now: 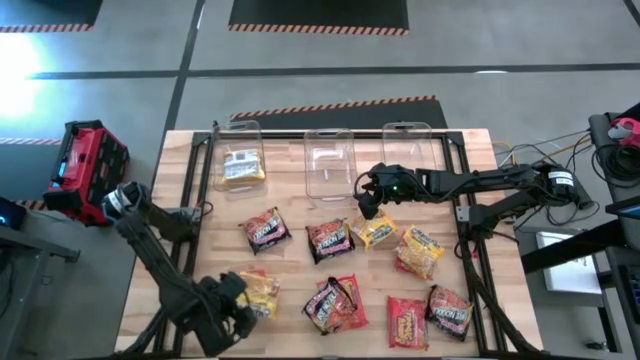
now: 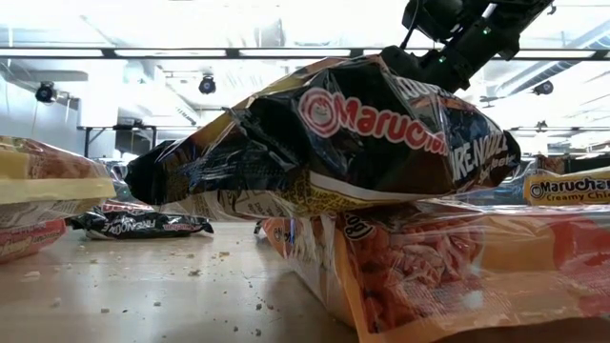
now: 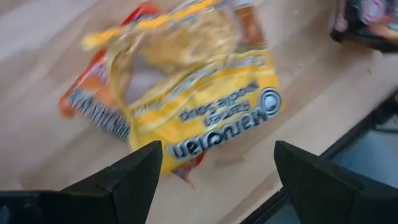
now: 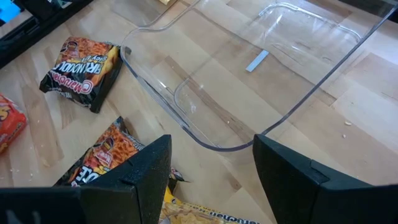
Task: Sort Maruchan noodles
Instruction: Put the yellow noodle pack into the left transparent bin
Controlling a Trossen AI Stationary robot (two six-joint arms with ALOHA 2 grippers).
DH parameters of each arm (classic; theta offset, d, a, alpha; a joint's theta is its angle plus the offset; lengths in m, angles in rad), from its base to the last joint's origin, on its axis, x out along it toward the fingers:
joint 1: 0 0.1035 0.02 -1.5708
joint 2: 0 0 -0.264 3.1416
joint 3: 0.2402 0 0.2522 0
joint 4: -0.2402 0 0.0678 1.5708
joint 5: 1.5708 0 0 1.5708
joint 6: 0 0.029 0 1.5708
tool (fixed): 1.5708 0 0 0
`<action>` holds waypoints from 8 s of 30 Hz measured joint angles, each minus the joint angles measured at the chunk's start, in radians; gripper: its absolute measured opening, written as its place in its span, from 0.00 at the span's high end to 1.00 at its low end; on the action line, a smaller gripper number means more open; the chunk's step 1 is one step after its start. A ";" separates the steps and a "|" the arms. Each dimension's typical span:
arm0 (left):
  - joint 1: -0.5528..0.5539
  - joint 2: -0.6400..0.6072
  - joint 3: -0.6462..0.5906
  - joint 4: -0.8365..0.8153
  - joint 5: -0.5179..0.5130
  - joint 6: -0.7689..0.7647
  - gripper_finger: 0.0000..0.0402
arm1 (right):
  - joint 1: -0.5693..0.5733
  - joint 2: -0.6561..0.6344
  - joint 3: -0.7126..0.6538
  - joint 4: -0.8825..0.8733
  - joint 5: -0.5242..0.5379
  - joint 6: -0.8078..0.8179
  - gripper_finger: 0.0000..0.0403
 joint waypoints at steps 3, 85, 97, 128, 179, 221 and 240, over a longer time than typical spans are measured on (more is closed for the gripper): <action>-0.015 0.000 -0.029 0.004 -0.006 -0.120 0.27 | 0.000 0.000 0.000 0.000 0.000 0.000 0.47; -0.064 -0.342 -0.563 0.582 -0.315 -0.128 0.91 | 0.000 0.000 0.000 0.000 0.000 0.000 0.47; -0.064 -0.344 -0.562 0.669 -0.286 -0.082 0.98 | 0.000 0.000 0.000 0.000 0.000 0.000 0.47; -0.096 -0.172 -0.561 0.790 -0.335 -0.242 0.47 | 0.000 0.000 0.000 0.000 0.000 0.000 0.47; 0.065 0.046 -0.562 1.084 -0.608 -0.022 0.61 | 0.000 0.000 0.000 0.000 0.000 0.000 0.47; 0.113 -0.105 -0.562 1.033 -0.753 0.384 1.00 | 0.000 0.000 0.000 0.000 0.000 -0.063 0.47; 0.127 -0.118 -0.562 1.020 -0.721 0.477 1.00 | -0.005 -0.001 0.000 0.164 0.009 -0.068 0.47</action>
